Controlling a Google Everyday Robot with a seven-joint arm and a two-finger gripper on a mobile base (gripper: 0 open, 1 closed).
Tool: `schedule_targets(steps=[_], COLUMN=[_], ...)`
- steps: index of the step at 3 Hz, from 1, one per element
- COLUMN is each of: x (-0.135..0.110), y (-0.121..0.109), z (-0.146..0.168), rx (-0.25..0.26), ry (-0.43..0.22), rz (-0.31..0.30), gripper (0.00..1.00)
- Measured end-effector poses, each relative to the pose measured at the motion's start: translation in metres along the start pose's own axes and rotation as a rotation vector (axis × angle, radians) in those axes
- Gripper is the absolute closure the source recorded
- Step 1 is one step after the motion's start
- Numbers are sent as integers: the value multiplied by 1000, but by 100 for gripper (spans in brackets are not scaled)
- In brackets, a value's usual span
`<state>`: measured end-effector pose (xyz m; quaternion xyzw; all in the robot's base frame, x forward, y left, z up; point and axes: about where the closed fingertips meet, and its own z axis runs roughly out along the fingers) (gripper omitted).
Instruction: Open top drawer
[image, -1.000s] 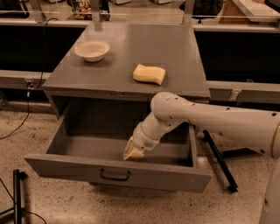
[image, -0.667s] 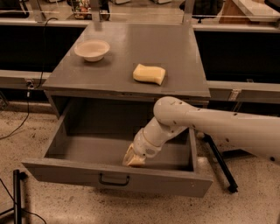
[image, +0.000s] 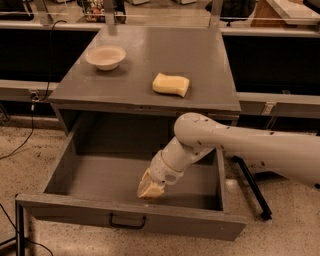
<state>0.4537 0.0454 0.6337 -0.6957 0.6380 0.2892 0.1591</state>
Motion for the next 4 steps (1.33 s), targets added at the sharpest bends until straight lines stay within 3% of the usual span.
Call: schedule_targets(steps=[1, 3, 4], x=[-15, -55, -54], y=[19, 24, 25], z=[-15, -99, -101], rx=[11, 214, 218], ry=[-8, -91, -94], rz=[-36, -154, -158], gripper=[100, 100, 82])
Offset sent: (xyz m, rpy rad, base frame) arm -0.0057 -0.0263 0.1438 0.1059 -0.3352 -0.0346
